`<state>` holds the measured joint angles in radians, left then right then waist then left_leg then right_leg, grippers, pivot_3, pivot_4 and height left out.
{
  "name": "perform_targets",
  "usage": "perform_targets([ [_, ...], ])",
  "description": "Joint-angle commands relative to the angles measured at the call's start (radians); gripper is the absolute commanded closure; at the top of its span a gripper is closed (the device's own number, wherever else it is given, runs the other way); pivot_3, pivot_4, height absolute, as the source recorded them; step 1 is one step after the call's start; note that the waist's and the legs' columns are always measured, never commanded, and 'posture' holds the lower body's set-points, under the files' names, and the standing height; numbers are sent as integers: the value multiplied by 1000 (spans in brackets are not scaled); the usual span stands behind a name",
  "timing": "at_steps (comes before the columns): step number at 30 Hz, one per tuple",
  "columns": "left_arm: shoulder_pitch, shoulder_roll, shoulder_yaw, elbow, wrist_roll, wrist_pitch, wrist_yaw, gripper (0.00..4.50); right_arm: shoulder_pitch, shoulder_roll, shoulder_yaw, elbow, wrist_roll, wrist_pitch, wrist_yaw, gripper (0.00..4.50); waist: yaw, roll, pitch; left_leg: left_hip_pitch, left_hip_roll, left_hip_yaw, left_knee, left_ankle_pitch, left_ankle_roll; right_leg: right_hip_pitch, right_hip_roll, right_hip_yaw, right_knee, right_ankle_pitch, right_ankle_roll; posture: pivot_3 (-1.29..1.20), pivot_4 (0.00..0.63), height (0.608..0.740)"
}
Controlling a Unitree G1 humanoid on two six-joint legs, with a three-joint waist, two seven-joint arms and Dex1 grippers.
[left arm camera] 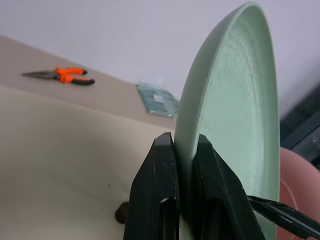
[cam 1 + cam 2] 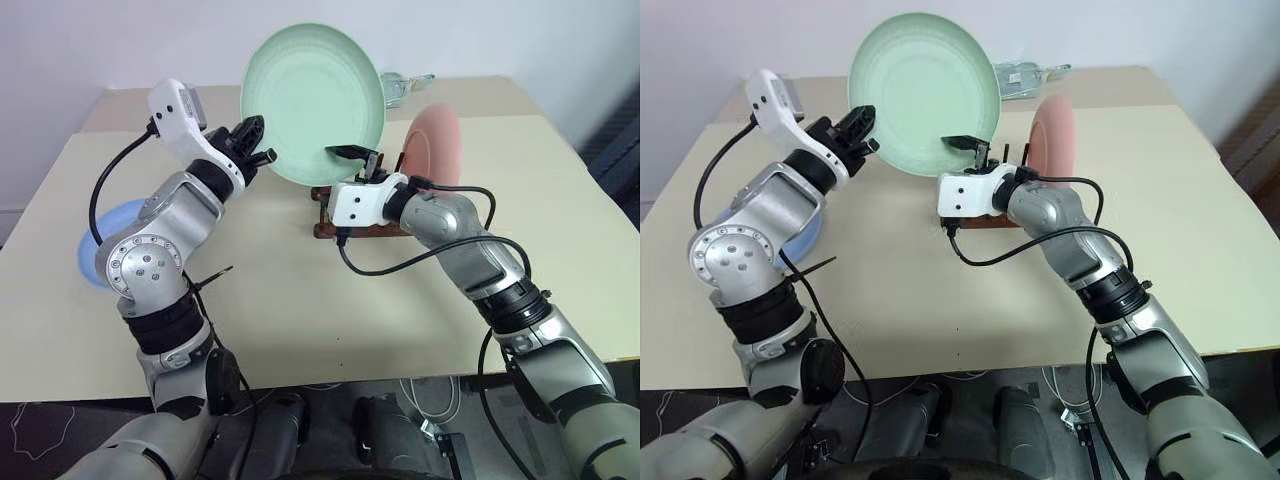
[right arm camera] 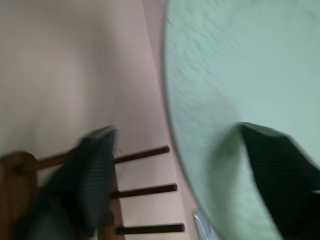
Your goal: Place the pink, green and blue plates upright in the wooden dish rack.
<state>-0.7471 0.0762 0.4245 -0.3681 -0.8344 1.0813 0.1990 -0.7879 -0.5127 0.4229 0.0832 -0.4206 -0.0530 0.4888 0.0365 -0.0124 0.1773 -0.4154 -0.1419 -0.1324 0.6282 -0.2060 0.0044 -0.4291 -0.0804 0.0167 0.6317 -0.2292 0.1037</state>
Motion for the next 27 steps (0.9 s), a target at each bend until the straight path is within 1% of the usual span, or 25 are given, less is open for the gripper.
perform_targets([
  [1,3,3,-3,-55,-63,-14,-14,4121,-6,13,-27,-16,-27,-17,-22,2404,-1,0,0,0,0,0,0,0,0,0,0,0,0,0,0,0,150,729],
  [2,6,1,4,-55,-80,-20,-18,3685,-3,13,-30,-20,-33,-21,-24,2975,-1,0,0,0,0,0,0,0,0,0,0,0,0,0,0,0,150,729],
  [4,0,-4,19,-50,-104,-41,-8,2884,5,12,-33,-31,-45,-27,-27,3913,0,0,0,0,0,0,0,0,0,0,0,0,0,0,0,0,150,729],
  [5,-5,-5,25,-45,-109,-53,4,2322,9,12,-34,-36,-50,-30,-27,4478,0,0,0,0,0,0,0,0,0,0,0,0,0,0,0,0,150,729],
  [6,-11,-6,31,-37,-115,-68,16,1715,12,12,-36,-39,-55,-34,-28,4500,0,0,0,0,0,0,0,0,0,0,0,0,0,0,0,0,150,729],
  [8,-29,2,51,-21,-97,-136,31,827,23,13,-43,-51,-65,-38,-35,4500,0,0,0,0,0,0,0,0,0,0,0,0,0,0,0,0,150,729],
  [11,-53,51,86,0,-56,-245,28,827,51,9,-74,-80,-63,-22,-45,4500,-1,0,0,0,0,0,0,0,0,0,0,0,0,0,0,0,150,729],
  [14,-22,171,69,27,58,-335,-32,827,97,18,-162,-132,10,8,-56,4500,-2,0,0,0,0,0,-1,0,-1,-1,1,0,0,0,-1,0,150,729],
  [16,59,281,-11,33,164,-389,-134,827,128,51,-246,-196,133,53,-37,4500,-4,0,0,0,0,1,-1,0,-1,-1,1,1,0,0,-1,0,150,729],
  [17,110,321,-50,38,200,-408,-184,827,142,77,-292,-241,226,100,-13,4500,-5,1,0,1,0,1,-2,0,-1,-1,1,2,0,0,-1,0,150,729],
  [19,198,375,-122,41,264,-458,-269,827,163,128,-368,-327,401,212,30,4500,-6,1,0,2,0,2,-3,1,0,-1,1,3,0,1,-1,0,150,729],
  [20,252,397,-169,38,300,-490,-320,827,168,159,-413,-376,505,299,39,4500,-3,1,0,2,0,1,-3,1,0,0,1,3,0,1,-1,0,150,729],
  [23,389,430,-296,14,371,-568,-456,827,188,219,-513,-489,746,535,30,4500,0,1,-1,2,0,1,-4,-2,3,0,1,3,0,1,-2,0,150,729],
  [24,420,429,-322,10,381,-588,-487,827,198,229,-532,-515,798,591,20,4500,0,1,-1,2,0,1,-4,-4,6,0,0,3,0,1,-2,0,150,729],
  [27,513,423,-404,2,405,-651,-594,827,233,265,-575,-557,904,717,-46,4500,0,2,-1,2,1,1,-4,-4,7,0,0,3,-1,0,-4,0,150,729],
])
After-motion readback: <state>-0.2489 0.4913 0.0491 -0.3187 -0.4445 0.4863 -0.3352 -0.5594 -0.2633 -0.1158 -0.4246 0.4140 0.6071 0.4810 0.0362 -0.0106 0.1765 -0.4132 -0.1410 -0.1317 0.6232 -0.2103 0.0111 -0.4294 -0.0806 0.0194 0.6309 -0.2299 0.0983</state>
